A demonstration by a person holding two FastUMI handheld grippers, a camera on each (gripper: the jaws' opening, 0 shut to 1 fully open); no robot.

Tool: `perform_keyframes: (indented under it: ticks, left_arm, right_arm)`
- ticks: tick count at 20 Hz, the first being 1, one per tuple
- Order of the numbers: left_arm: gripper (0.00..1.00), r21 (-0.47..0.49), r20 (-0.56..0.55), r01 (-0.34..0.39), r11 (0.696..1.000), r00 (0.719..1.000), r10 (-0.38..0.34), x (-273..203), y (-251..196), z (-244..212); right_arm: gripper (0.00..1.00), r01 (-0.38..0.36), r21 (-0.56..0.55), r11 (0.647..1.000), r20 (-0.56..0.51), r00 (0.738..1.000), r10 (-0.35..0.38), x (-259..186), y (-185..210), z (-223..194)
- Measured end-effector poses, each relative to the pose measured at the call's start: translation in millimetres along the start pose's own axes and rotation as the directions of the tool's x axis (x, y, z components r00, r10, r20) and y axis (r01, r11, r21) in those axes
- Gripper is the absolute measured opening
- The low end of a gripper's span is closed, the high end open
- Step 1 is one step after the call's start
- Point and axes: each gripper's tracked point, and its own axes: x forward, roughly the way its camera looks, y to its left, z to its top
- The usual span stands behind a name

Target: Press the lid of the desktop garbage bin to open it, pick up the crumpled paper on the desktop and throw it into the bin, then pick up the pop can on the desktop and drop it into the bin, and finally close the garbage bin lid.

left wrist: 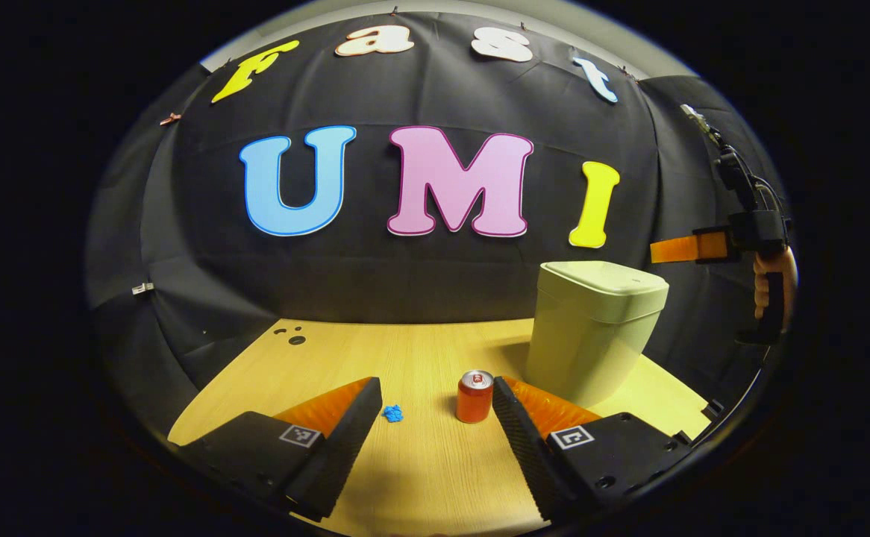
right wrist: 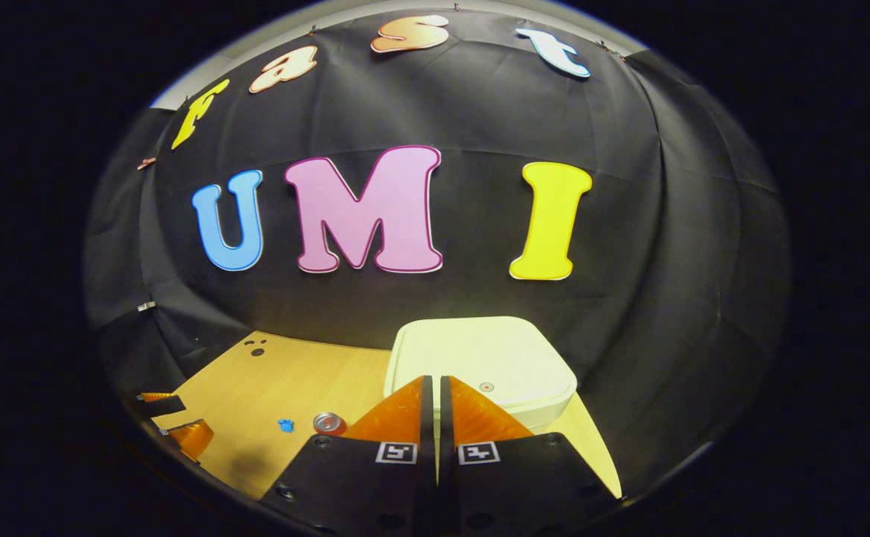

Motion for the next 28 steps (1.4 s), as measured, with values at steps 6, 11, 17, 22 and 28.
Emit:
perform_keyframes:
  ticks: [6,11,17,22,28]
  left_arm:
    - [0.96,0.012,-0.017,-0.008,1.0,1.0,0.009,9,3,-4]
    - [0.96,0.023,-0.034,-0.017,1.0,0.999,0.018,17,6,-8]
    - [0.96,0.033,-0.047,-0.027,0.999,0.999,0.028,25,6,-10]
    - [0.96,0.037,-0.052,-0.039,0.999,0.998,0.041,29,7,-12]
    - [0.96,0.029,-0.076,-0.051,0.998,0.996,0.053,30,4,-22]
  right_arm:
    - [0.05,0.037,0.001,0.999,-0.033,0.999,-0.037,30,-18,-7]
    - [0.05,0.054,-0.013,0.998,-0.057,0.997,-0.055,48,-31,-15]
    - [0.05,0.063,-0.002,0.998,-0.094,0.994,-0.062,59,-40,-29]
    - [0.05,0.048,0.028,0.998,-0.083,0.995,-0.045,63,-43,-30]
    - [0.05,0.057,0.065,0.996,-0.073,0.996,-0.052,63,-44,-32]
